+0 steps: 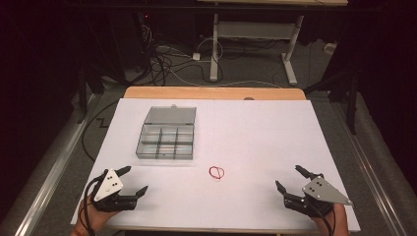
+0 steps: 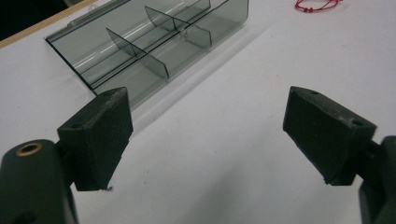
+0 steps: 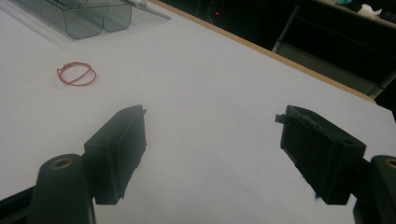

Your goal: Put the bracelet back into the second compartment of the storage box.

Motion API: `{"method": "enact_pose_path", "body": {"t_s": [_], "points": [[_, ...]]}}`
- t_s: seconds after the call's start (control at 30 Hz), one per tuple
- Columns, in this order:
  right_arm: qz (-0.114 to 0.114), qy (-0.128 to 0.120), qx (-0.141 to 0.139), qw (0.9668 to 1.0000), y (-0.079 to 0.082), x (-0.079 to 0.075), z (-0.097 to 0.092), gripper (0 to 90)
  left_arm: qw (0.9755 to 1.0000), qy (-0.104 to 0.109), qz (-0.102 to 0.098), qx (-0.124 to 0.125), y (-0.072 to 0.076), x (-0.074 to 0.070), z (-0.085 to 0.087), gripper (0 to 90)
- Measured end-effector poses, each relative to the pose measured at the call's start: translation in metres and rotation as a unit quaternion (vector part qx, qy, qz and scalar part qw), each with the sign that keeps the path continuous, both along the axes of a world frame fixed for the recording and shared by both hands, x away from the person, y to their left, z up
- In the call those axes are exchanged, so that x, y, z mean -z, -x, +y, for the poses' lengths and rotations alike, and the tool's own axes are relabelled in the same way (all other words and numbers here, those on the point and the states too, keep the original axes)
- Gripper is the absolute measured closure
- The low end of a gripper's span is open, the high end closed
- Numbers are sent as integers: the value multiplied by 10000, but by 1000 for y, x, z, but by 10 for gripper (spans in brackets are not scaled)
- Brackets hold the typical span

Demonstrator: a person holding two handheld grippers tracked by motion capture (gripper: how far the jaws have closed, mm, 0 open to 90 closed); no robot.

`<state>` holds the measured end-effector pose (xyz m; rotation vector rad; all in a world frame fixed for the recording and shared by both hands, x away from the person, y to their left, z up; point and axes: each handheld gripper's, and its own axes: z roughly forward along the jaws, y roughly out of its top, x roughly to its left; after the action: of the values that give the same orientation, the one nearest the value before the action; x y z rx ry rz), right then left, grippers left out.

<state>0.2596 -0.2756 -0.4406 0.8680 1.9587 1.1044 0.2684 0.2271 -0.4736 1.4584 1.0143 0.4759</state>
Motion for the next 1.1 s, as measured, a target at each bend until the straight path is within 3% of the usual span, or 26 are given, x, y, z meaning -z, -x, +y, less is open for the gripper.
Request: {"method": "enact_pose_path", "body": {"t_s": [0.4, 0.43, 0.53, 0.57, 0.7, 0.77, 0.87, 1.1], "points": [[-50, 48, -48, 10000, 1, -2, 1, 233, 9998, -151, 106, 60, 3, 2, -11, 158], [-31, 83, -59, 9999, 2, -1, 2, 233, 9999, -25, 66, 94, 3, -2, -16, 158], [-13, 76, -69, 9999, 0, -1, 3, 233, 9998, 23, 96, 180, 2, -6, -25, 165], [7, 82, -58, 9999, 0, -1, 3, 233, 9991, 16, 136, 409, 1, -7, -34, 180], [67, 145, -88, 9998, -2, 2, 5, 233, 9969, -8, 270, 738, -3, -8, -58, 187], [84, 140, -89, 9998, -2, 2, 5, 233, 9948, -109, 368, 947, -5, -7, -69, 268], [76, 157, -78, 9998, -2, 3, 5, 233, 9915, -161, 512, 1189, -9, -4, -86, 302], [92, 158, 4, 9998, -2, 2, 3, 233, 9880, -285, 731, 1334, -26, -2, -128, 377]]}}
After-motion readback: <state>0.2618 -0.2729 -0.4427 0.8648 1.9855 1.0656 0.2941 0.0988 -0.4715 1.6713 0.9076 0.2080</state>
